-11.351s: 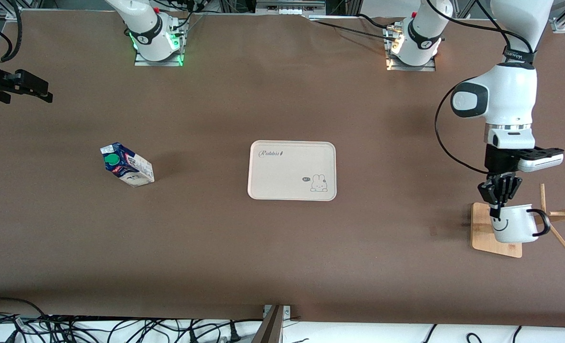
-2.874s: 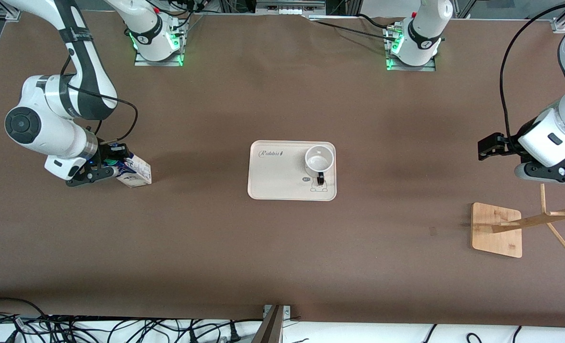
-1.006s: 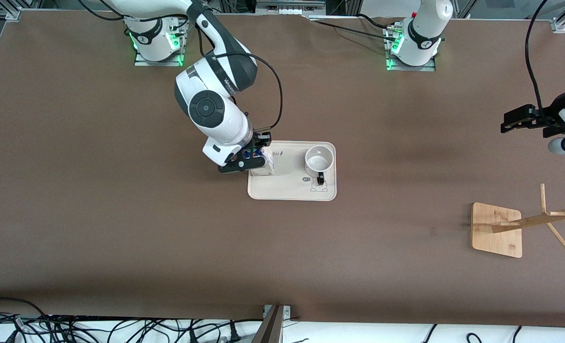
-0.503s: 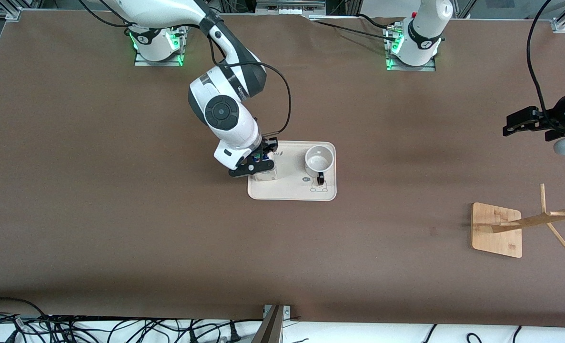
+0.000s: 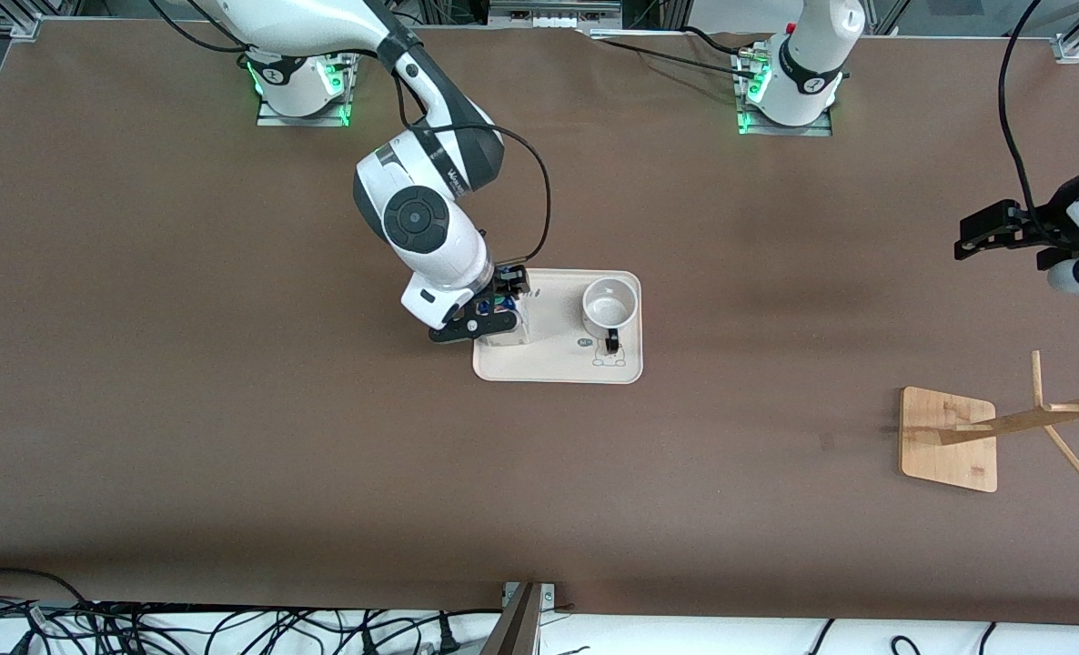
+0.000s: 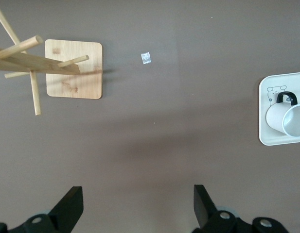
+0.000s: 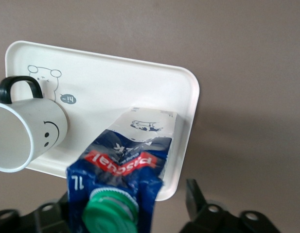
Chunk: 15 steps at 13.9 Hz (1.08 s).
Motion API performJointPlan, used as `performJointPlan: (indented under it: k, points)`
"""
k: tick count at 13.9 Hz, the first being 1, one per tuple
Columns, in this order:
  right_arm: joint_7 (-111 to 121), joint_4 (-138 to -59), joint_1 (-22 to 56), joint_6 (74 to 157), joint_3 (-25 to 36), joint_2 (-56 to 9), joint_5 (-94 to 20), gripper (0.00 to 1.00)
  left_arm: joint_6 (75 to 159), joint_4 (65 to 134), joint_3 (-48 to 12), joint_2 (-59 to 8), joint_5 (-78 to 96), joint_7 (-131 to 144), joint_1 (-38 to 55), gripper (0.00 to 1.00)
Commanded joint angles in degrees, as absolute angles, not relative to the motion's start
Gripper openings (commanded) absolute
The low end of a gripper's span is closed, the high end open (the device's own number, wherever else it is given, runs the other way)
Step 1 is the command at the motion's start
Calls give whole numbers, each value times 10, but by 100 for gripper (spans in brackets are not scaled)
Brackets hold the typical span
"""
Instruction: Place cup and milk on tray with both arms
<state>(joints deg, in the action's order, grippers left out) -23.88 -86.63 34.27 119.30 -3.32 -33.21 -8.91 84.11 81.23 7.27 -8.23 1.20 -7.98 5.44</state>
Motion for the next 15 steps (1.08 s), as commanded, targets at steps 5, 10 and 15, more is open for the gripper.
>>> performJointPlan:
  k: [5, 10, 15]
  points:
    - [-230, -860, 341, 1148, -12, -242, -84, 100, 882, 896, 90, -33, 24, -132, 46, 100]
    - [-137, -860, 341, 1006, 124, -163, -84, 100, 848, 894, 88, -31, 22, -134, 19, 100]
    - [146, -853, 342, 830, 317, -125, -89, 100, 852, 890, 85, -34, 24, -131, 6, 100]
